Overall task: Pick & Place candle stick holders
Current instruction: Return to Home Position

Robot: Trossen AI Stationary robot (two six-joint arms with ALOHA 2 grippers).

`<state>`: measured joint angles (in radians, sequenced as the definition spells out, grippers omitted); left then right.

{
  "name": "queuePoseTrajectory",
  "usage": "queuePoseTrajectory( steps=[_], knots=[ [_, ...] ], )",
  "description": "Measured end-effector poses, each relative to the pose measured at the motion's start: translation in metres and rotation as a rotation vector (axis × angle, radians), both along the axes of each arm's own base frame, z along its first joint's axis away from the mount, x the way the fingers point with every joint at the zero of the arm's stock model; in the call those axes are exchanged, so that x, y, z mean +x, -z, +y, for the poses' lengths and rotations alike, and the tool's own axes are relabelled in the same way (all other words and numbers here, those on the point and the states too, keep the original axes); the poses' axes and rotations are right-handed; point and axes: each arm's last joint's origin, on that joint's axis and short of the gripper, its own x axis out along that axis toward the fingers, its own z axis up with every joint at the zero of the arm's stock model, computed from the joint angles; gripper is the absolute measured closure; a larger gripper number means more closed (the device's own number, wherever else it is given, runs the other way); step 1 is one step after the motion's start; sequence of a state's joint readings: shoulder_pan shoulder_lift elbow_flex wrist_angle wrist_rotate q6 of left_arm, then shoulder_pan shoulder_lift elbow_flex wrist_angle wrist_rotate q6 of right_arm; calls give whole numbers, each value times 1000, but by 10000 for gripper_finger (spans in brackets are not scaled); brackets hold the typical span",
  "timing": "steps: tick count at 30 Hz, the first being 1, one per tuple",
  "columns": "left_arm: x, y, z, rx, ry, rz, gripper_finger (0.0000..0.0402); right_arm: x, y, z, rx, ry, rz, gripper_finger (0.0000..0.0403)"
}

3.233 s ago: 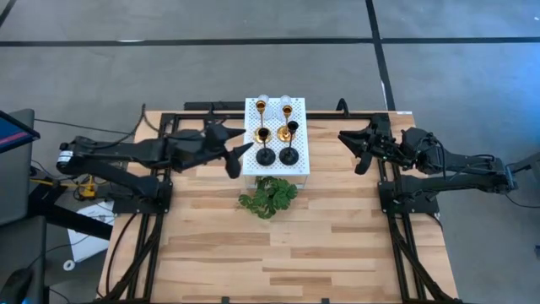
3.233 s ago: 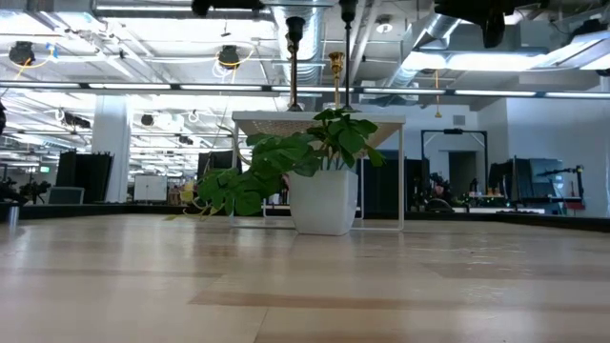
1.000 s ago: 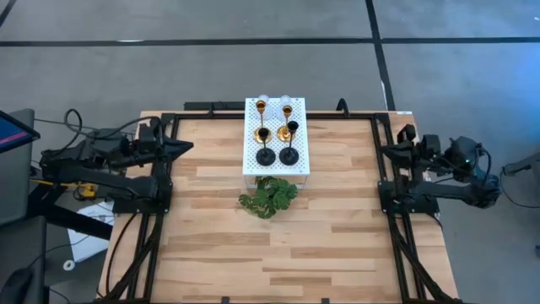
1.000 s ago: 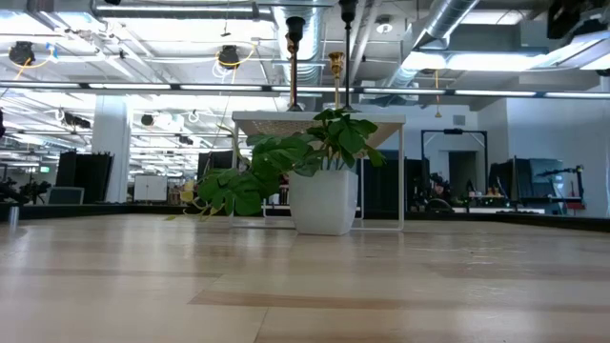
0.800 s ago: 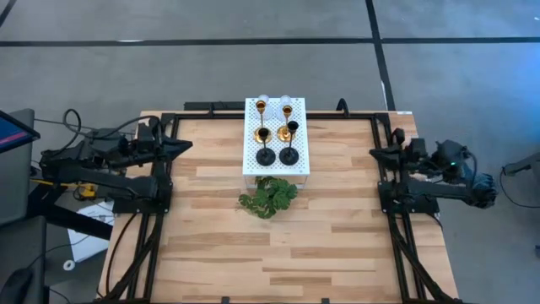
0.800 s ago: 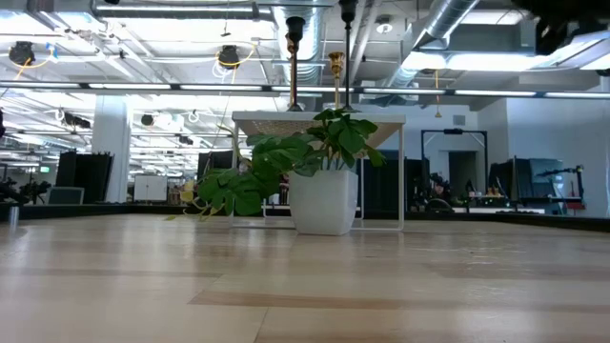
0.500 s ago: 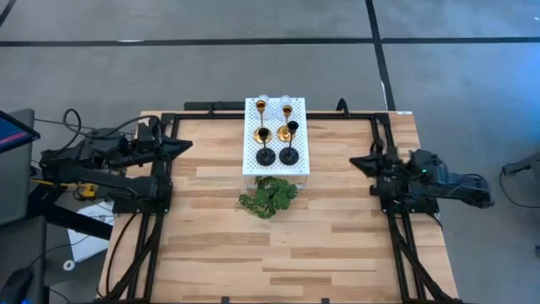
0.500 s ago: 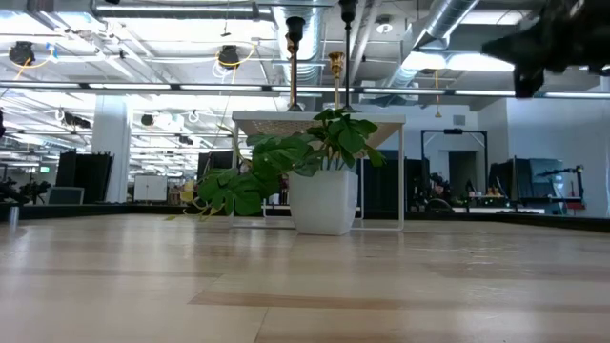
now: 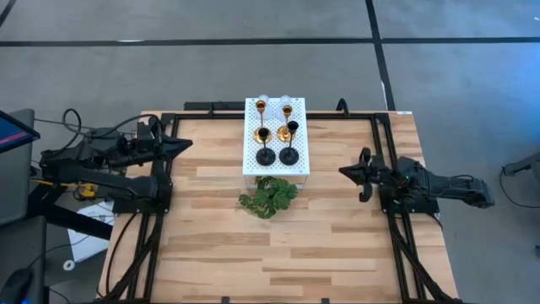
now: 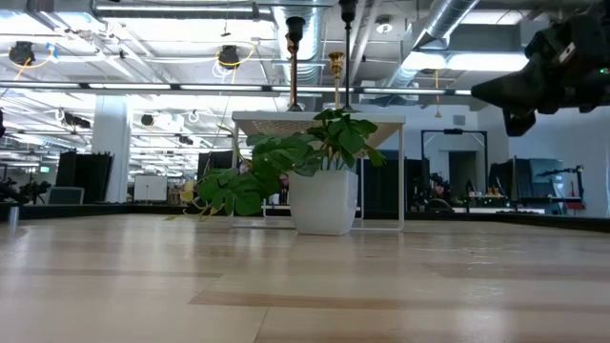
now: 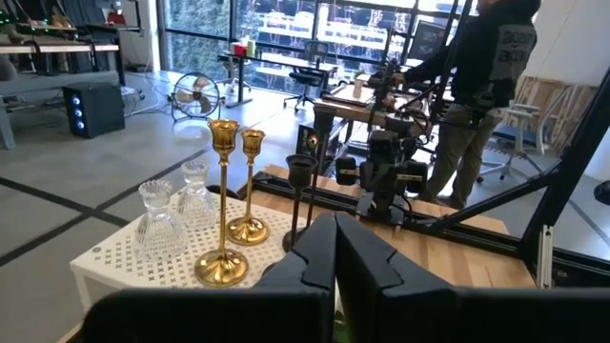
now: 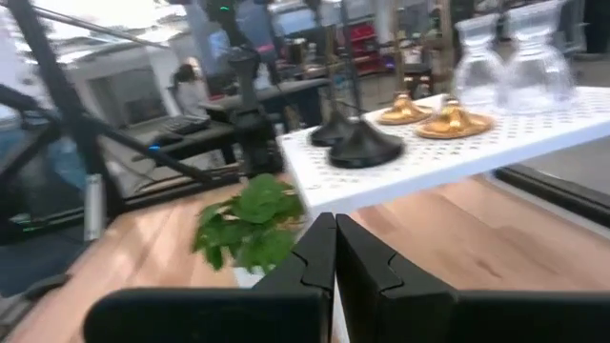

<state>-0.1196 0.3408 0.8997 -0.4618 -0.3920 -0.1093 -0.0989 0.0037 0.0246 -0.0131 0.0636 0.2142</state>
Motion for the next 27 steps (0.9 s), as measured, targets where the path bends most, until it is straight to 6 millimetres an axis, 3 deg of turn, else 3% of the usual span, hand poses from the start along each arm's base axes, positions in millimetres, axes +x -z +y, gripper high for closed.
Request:
queuePoseTrajectory(
  steps=[5,14,20,27],
  knots=[
    [-7,-4,0,72,25,-40,399,1,2,-2,-1,44,21,403],
    [-60,2,3,99,134,-243,399,1,2,-3,-1,48,22,403],
    [-61,31,3,103,120,-230,399,1,2,-3,-1,49,22,403],
    [-38,54,2,94,73,-139,399,1,2,-3,-1,49,23,403]
  ],
)
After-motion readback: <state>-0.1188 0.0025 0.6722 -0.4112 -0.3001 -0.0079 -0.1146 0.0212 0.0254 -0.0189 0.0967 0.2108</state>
